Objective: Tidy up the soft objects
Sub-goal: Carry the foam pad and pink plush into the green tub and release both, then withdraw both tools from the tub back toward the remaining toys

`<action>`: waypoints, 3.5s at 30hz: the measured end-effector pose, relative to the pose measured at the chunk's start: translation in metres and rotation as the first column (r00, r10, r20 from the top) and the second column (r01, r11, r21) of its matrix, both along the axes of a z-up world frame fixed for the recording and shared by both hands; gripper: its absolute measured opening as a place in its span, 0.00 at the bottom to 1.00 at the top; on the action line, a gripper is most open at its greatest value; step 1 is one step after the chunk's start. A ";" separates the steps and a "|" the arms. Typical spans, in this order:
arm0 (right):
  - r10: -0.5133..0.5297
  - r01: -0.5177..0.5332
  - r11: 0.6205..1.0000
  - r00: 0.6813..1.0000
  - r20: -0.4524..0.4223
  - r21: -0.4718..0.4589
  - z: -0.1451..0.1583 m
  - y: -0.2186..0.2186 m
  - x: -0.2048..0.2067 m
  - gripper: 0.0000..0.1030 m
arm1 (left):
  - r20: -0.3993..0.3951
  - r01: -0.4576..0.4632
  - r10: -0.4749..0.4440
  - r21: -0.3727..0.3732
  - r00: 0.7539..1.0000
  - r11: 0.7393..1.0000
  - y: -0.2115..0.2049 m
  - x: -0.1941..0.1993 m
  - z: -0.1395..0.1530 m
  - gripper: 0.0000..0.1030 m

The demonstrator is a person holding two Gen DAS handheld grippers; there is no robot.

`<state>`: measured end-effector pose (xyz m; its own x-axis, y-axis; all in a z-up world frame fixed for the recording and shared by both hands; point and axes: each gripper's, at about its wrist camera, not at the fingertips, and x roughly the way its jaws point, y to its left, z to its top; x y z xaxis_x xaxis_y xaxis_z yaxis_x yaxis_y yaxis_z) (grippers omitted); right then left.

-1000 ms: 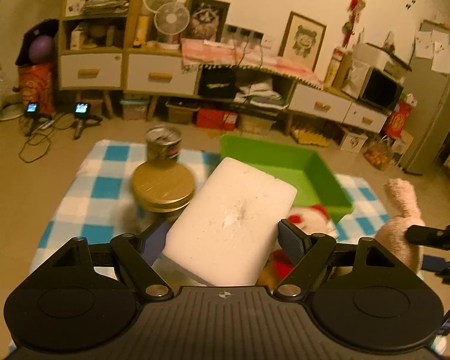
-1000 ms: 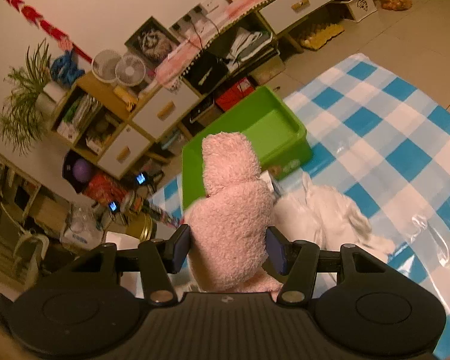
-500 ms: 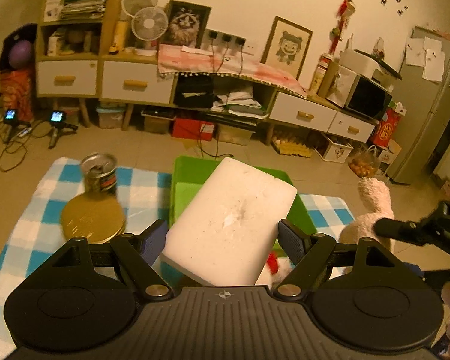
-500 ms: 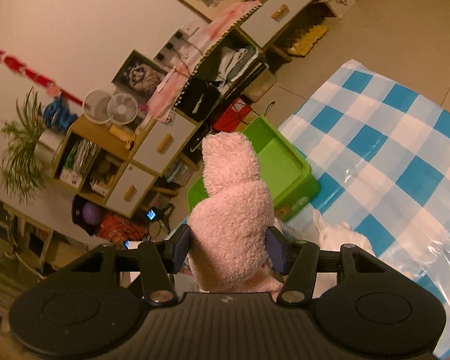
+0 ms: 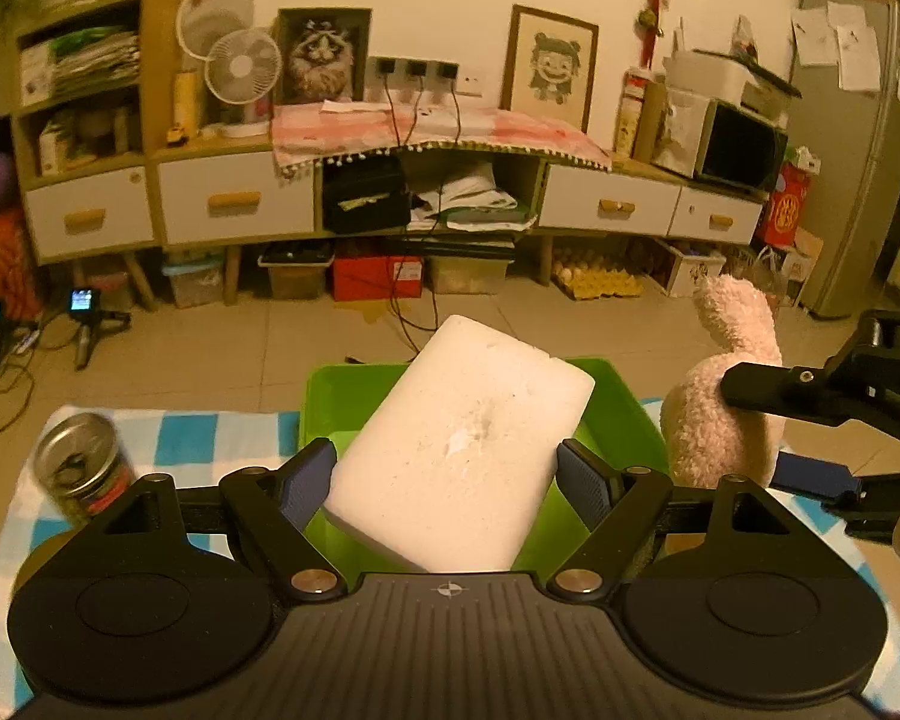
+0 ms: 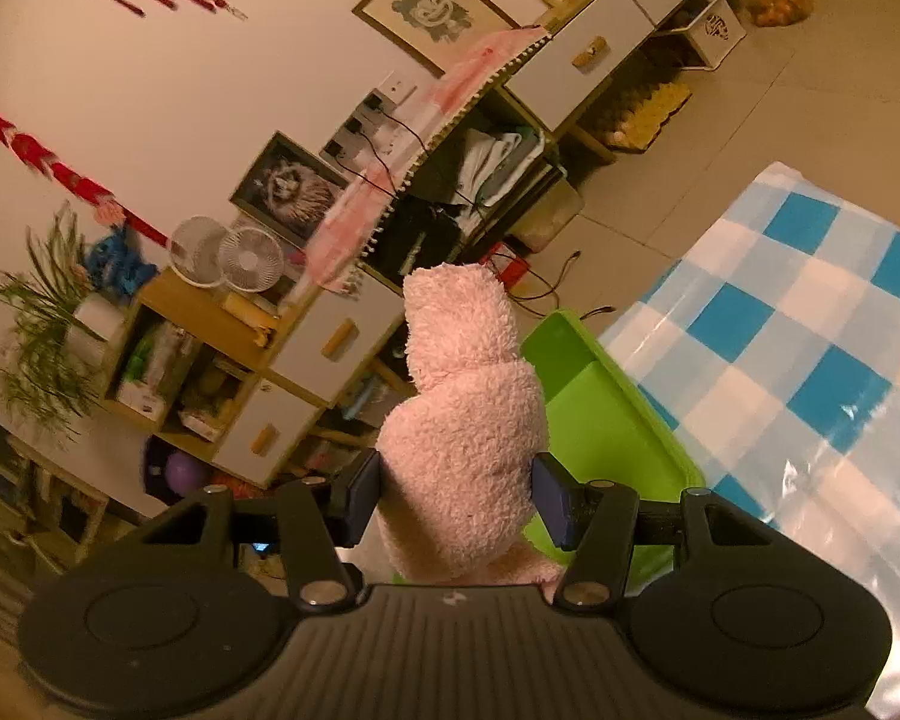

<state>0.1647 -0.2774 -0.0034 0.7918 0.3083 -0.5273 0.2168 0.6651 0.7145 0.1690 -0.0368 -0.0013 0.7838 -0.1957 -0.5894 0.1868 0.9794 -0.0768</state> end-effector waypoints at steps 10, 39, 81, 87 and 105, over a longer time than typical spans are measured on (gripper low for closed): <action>0.067 -0.072 0.988 0.997 -0.046 -0.137 -0.028 0.013 0.027 0.16 | -0.041 -0.013 0.016 0.074 0.999 0.997 -0.008 0.026 -0.033 0.76; 0.015 -0.026 0.979 0.998 -0.053 -0.202 -0.006 0.007 0.002 0.42 | -0.032 -0.032 0.034 0.073 0.999 0.997 -0.003 0.009 -0.011 0.95; 0.148 -0.158 0.920 0.987 -0.056 -0.359 0.021 0.040 -0.158 0.48 | -0.076 -0.077 0.082 0.070 0.994 0.995 0.075 -0.151 -0.002 0.95; 0.180 -0.184 0.896 0.982 -0.047 -0.404 0.016 0.049 -0.171 0.52 | -0.101 -0.054 0.061 0.073 0.993 0.996 0.082 -0.164 -0.014 0.95; 0.260 -0.226 0.817 0.966 -0.012 -0.531 -0.003 0.045 -0.208 0.59 | -0.071 -0.054 0.056 0.016 0.996 0.998 0.096 -0.197 -0.038 0.95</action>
